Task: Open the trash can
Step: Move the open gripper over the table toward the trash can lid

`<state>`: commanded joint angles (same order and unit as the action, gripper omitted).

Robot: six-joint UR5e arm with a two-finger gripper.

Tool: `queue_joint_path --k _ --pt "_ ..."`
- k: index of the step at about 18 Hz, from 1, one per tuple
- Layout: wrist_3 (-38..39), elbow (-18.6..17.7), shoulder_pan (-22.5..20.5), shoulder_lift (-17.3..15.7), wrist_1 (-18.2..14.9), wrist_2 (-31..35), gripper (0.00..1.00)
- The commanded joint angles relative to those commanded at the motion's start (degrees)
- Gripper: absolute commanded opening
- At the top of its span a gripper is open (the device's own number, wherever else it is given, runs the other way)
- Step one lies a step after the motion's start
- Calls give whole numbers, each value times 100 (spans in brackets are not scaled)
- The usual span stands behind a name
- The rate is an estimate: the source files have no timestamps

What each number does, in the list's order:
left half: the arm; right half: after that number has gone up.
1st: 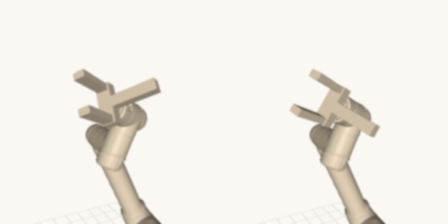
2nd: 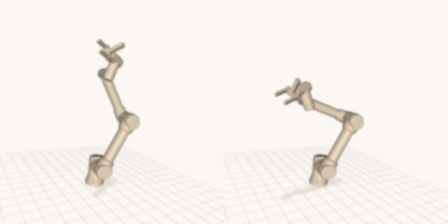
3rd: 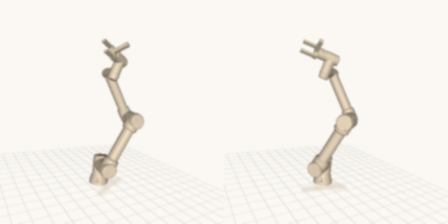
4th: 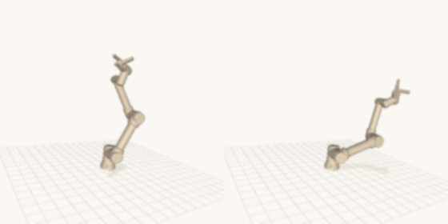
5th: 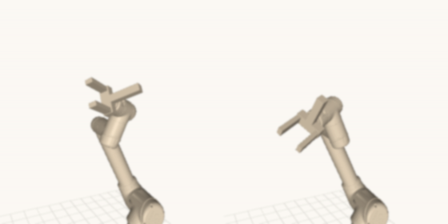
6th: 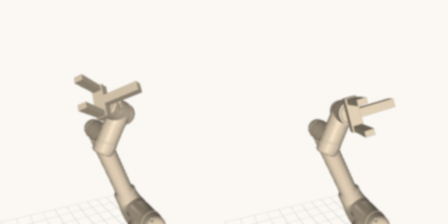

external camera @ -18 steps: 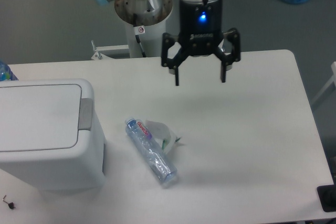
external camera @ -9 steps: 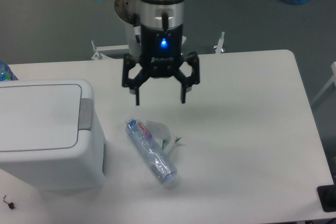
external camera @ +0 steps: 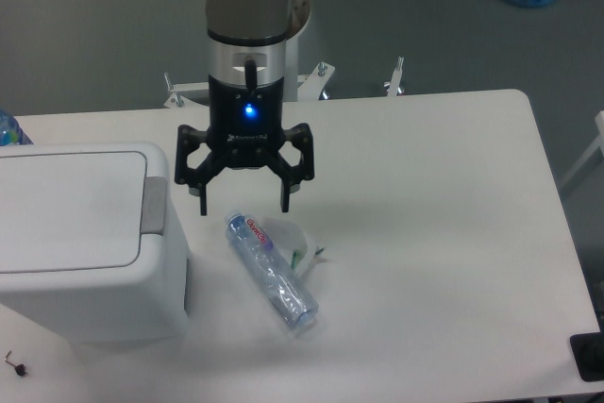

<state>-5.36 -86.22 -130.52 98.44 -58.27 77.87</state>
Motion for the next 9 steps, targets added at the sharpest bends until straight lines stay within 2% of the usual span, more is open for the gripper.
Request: queue_joint_path --k 9 --pt "18 -167 176 -35 0 17 100"
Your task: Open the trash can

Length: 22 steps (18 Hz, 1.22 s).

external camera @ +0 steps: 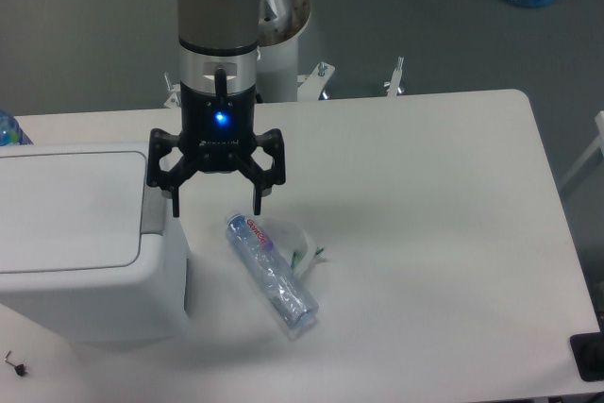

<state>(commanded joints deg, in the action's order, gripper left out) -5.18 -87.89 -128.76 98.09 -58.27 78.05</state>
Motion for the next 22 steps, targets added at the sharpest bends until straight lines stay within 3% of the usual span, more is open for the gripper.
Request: queue_joint_path --k 22 --pt "9 -141 62 -18 9 0 100"
